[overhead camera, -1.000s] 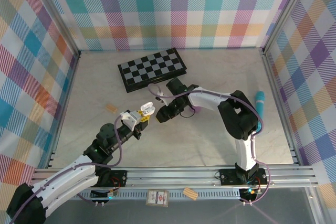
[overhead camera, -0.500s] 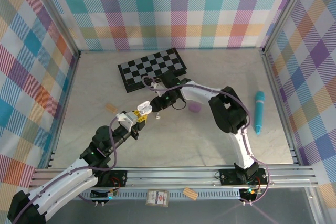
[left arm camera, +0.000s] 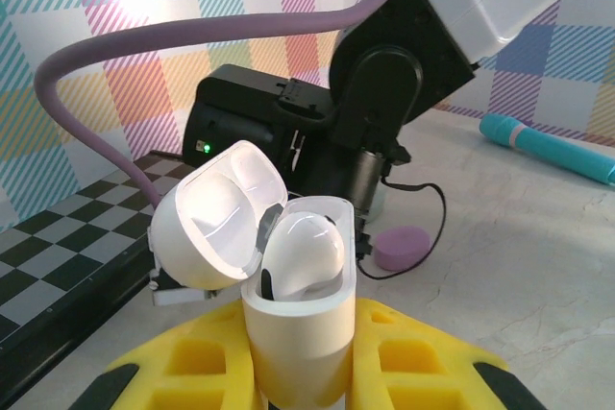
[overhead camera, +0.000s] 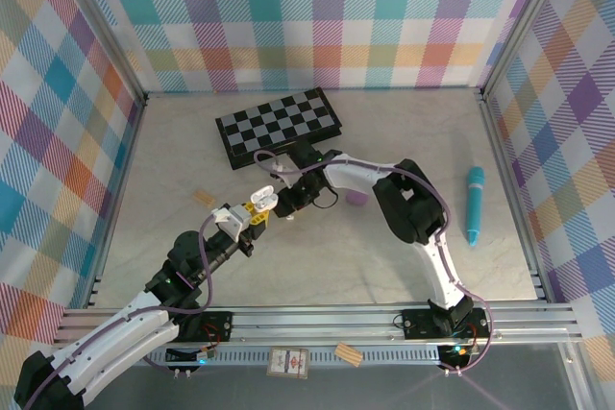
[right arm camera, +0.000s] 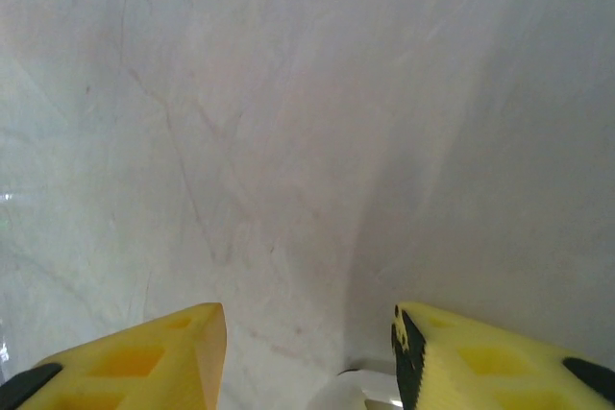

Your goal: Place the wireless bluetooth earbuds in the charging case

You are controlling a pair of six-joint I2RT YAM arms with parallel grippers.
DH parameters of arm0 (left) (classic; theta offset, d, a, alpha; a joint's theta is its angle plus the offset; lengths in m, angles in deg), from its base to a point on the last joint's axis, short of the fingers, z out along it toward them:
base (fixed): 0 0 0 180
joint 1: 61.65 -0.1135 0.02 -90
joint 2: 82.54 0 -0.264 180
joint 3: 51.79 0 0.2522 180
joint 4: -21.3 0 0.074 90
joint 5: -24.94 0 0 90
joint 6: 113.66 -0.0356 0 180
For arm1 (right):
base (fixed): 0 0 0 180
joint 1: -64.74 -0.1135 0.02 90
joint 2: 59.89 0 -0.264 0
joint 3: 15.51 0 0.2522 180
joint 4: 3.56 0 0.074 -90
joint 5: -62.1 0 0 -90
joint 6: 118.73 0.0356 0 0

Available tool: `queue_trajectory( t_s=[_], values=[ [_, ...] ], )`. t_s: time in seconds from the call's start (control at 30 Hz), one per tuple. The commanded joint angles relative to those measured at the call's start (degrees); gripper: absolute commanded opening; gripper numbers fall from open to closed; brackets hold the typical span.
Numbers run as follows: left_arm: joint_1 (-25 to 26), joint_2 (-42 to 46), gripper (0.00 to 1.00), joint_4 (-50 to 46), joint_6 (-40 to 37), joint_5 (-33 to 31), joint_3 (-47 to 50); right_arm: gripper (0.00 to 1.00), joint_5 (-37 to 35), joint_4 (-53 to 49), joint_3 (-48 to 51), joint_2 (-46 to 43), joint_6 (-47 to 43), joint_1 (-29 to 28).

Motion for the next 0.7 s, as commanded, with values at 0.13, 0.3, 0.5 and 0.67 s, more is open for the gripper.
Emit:
queue_trajectory(
  t_s=[0.13, 0.3, 0.5, 0.67],
  values=[
    [0.44, 0.68, 0.11, 0.85, -0.05, 0.33, -0.54, 0.5, 0.26, -2.02, 8.04, -6.08, -0.32, -1.69],
    [0.44, 0.71, 0.11, 0.91, 0.04, 0.3, -0.61, 0.48, -0.69, -2.72, 9.45, -8.04, 0.6, -1.66],
    [0.44, 0.68, 0.11, 0.25, -0.63, -0.43, -0.85, 0.47, 0.87, -4.16, 9.93, -8.42, 0.11, -2.17],
    [0.42, 0.69, 0.11, -0.06, -0.75, -0.42, -1.08, 0.47, 2.01, -4.56, 11.61, -9.88, 0.51, -2.32]
  ],
)
